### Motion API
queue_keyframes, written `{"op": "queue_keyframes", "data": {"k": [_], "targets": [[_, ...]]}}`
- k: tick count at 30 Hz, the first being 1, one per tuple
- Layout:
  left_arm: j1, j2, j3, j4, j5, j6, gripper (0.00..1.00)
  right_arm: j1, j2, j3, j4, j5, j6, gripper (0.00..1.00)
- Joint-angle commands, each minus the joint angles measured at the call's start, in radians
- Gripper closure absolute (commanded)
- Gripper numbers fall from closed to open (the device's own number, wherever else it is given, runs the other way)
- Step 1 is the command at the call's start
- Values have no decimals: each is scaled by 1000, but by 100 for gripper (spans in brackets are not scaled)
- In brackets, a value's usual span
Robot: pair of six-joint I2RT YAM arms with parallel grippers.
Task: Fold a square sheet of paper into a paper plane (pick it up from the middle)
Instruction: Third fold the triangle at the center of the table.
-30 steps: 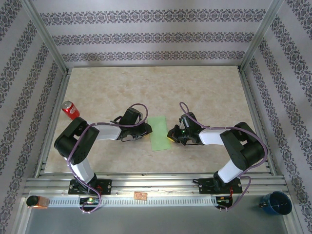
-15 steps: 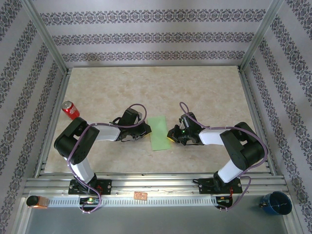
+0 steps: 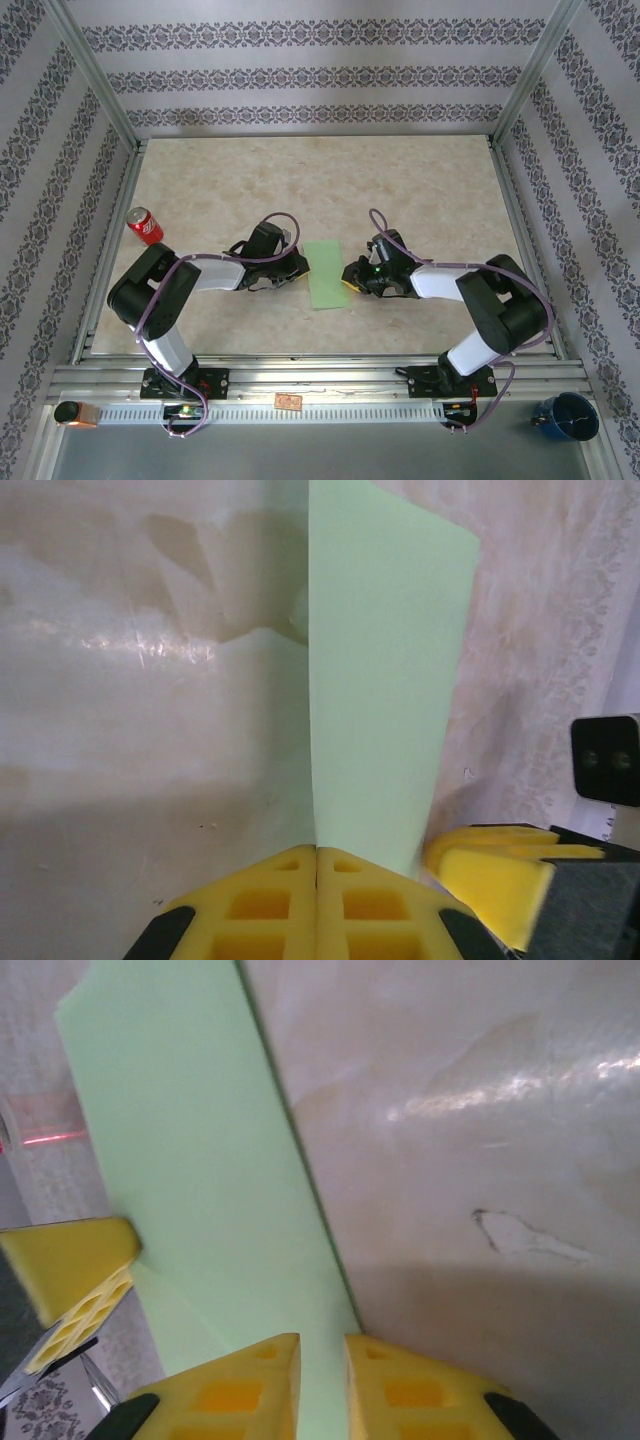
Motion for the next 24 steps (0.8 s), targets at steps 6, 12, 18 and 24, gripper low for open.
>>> {"op": "queue_keyframes", "data": {"k": [6, 12, 18, 24], "targets": [[36, -91, -36, -13, 18, -3, 98, 107, -247, 10, -124, 209, -297, 76], [42, -118, -52, -22, 20, -12, 98, 361, -356, -18, -127, 495, -654, 73], [42, -105, -57, 8, 34, -38, 98, 666, -305, -40, -42, 766, -1043, 65], [42, -100, -59, 15, 35, -41, 98, 794, -157, -4, 52, 949, -1157, 58]]}}
